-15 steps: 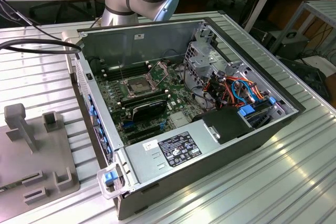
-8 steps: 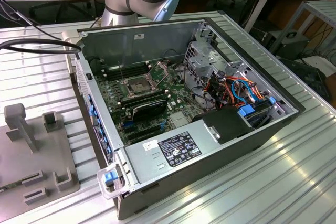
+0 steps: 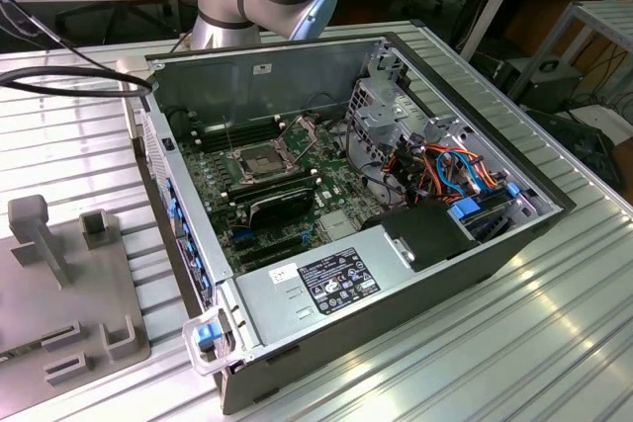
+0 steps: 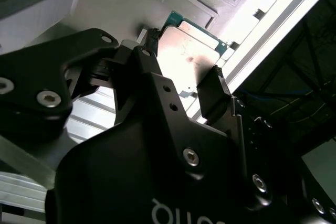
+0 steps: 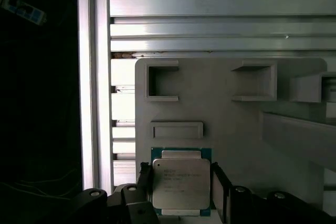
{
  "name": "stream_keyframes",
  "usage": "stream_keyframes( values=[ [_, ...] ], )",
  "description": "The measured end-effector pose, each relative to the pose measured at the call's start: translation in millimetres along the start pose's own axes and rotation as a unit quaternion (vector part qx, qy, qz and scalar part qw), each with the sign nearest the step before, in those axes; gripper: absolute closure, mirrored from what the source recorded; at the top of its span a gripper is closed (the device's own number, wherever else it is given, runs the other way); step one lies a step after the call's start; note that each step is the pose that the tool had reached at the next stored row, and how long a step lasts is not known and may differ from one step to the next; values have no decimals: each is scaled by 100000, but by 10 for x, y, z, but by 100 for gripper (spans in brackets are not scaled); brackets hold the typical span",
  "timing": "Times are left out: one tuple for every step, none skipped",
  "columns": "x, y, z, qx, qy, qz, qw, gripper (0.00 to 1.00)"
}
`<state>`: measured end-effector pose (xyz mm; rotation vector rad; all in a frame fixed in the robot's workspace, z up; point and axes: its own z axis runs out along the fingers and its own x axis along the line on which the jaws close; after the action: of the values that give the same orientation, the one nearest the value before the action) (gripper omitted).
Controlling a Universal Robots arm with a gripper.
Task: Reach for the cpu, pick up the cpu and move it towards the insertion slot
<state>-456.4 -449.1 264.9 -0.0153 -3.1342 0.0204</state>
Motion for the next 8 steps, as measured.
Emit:
stream_keyframes(
  values=[
    [0, 0, -9, 2, 4, 1, 100000, 45],
    [0, 0, -20, 7, 6, 3, 100000, 45],
    [0, 0, -35, 7, 8, 4, 100000, 45],
    [0, -1, -45, 6, 6, 3, 100000, 45],
    [0, -1, -55, 7, 8, 3, 100000, 45],
    [1, -1, -66, 5, 5, 3, 100000, 45],
    [1, -1, -78, 6, 5, 3, 100000, 45],
    [1, -1, -94, 5, 5, 5, 100000, 45]
  ],
)
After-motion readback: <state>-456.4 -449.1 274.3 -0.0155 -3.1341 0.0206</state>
